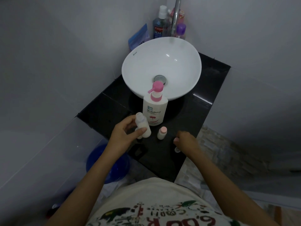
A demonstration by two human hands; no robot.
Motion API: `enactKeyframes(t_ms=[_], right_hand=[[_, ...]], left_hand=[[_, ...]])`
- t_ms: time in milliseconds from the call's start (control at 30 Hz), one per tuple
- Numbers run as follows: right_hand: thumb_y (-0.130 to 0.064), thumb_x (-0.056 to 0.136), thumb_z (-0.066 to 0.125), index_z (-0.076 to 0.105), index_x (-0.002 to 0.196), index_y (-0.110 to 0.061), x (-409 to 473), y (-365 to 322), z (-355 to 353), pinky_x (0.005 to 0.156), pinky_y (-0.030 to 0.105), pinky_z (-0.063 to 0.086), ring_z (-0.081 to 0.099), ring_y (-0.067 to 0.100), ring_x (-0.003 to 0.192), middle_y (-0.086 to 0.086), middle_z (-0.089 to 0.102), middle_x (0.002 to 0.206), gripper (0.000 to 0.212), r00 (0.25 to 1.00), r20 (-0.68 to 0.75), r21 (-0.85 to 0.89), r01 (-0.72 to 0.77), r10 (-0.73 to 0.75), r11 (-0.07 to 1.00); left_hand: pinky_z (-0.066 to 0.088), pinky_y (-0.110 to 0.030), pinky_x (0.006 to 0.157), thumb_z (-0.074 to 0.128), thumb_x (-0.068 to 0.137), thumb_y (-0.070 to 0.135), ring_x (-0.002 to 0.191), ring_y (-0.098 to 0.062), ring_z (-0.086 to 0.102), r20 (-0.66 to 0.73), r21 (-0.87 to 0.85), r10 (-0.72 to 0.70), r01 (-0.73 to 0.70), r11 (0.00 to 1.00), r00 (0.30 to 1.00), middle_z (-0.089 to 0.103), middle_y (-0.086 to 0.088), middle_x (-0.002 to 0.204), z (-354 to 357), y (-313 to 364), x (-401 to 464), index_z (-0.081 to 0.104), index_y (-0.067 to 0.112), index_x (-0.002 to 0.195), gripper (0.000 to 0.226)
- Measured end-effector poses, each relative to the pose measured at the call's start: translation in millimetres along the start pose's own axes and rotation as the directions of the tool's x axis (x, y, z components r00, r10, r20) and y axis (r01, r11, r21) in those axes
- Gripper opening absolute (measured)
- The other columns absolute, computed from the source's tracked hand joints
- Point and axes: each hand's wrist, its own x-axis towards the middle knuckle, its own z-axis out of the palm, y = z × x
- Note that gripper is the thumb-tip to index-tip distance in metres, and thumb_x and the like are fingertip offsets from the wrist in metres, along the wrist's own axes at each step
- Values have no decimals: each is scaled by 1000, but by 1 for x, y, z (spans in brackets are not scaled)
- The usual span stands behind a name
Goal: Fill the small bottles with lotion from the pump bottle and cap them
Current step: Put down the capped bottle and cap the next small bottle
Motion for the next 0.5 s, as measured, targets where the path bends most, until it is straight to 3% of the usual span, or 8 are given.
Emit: enactKeyframes(t_ms=[133, 267, 400, 500], right_hand=[[-22, 89, 61, 62, 98, -11, -21, 4, -20, 62, 26, 44, 58, 15, 75, 7, 64, 92, 16, 975, -221, 329, 76, -1, 941], [-17, 82, 71, 67, 94, -16, -66, -5, -68, 60, 16, 50, 65, 9, 67, 3, 70, 85, 12, 946, -313, 719, 297, -89, 629], [-5, 82, 68, 69, 101, -11, -108, -18, -102, 54, 8, 45, 66, 1, 65, 3, 72, 85, 20, 878, -372, 783, 471, -301, 407], [0, 81, 68, 67, 104, -9, -123, -25, -107, 65, 12, 50, 67, 2, 73, 5, 70, 90, 25, 842, -374, 758, 519, -388, 394]], left_hand=[[54, -17, 78, 76, 69, 18, 96, -6, 67, -35, -165, 15, -21, 986, 999, 70, 5, 103, 2, 7, -6, 58, 22, 111, 46], [54, -16, 76, 72, 63, 36, 96, -5, 66, -9, -187, 0, -2, 982, 1000, 71, 13, 99, 7, 11, -11, 64, 24, 103, 43], [52, -17, 77, 66, 75, 30, 100, -5, 64, 69, -154, 7, 4, 988, 998, 69, 9, 108, 15, 13, -15, 65, 23, 111, 36], [51, -15, 77, 63, 79, 26, 99, -2, 64, 134, -164, 23, -1, 987, 991, 70, 13, 104, 20, 15, -18, 66, 22, 111, 32]])
